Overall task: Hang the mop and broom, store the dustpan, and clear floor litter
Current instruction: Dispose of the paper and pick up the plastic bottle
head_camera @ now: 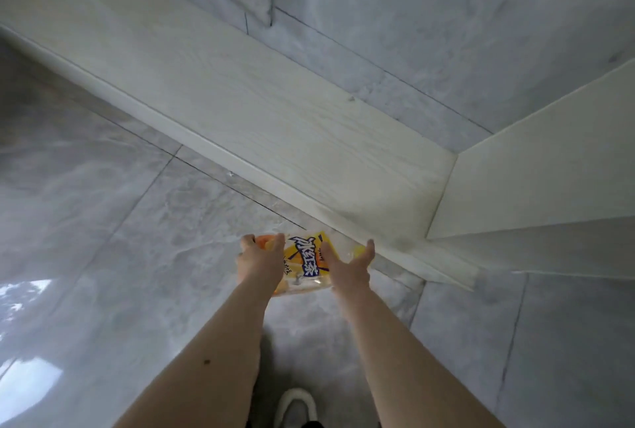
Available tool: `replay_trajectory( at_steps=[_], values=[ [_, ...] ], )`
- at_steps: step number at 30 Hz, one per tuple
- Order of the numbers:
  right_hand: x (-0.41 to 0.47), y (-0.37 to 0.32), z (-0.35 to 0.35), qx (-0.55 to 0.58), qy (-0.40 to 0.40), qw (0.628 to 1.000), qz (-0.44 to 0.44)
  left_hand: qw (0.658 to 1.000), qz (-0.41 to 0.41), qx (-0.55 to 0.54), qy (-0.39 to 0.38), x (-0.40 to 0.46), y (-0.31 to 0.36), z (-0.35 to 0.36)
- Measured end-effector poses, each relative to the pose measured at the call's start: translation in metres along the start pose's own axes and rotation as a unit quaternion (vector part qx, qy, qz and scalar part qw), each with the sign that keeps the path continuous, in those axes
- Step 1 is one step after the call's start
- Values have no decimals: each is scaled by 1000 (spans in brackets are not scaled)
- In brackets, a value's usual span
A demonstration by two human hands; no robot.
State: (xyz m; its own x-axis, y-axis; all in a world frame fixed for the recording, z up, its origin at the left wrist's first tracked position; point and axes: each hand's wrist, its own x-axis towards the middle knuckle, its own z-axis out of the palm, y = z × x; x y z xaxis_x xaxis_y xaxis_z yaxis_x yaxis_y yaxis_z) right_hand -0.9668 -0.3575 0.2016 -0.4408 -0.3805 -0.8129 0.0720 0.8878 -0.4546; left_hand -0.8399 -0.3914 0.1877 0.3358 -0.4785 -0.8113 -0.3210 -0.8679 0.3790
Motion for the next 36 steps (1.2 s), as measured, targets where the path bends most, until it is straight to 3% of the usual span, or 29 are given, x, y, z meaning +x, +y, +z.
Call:
replay_trajectory(
  at_steps=[7,11,18,27,31,36],
  values=[
    [-89,-57,15,-55,-81,995,-38,996,-31,-77,43,-52,8,-97],
    [-147,-76,50,-103,-125,984,-78,985,-38,-113,126,-77,-1,-162],
    [-246,-61,136,-177,-139,965,-135,958,-72,-204,188,-112,-83,-278],
    [-386,72,266,-318,-190,888,-271,883,-135,-365,263,-152,-297,-385],
    [-440,142,298,-341,-179,854,-350,873,-140,-393,251,-176,-380,-411],
    [-540,275,342,-387,-245,790,-407,849,-201,-406,271,-222,-529,-454]
  ],
)
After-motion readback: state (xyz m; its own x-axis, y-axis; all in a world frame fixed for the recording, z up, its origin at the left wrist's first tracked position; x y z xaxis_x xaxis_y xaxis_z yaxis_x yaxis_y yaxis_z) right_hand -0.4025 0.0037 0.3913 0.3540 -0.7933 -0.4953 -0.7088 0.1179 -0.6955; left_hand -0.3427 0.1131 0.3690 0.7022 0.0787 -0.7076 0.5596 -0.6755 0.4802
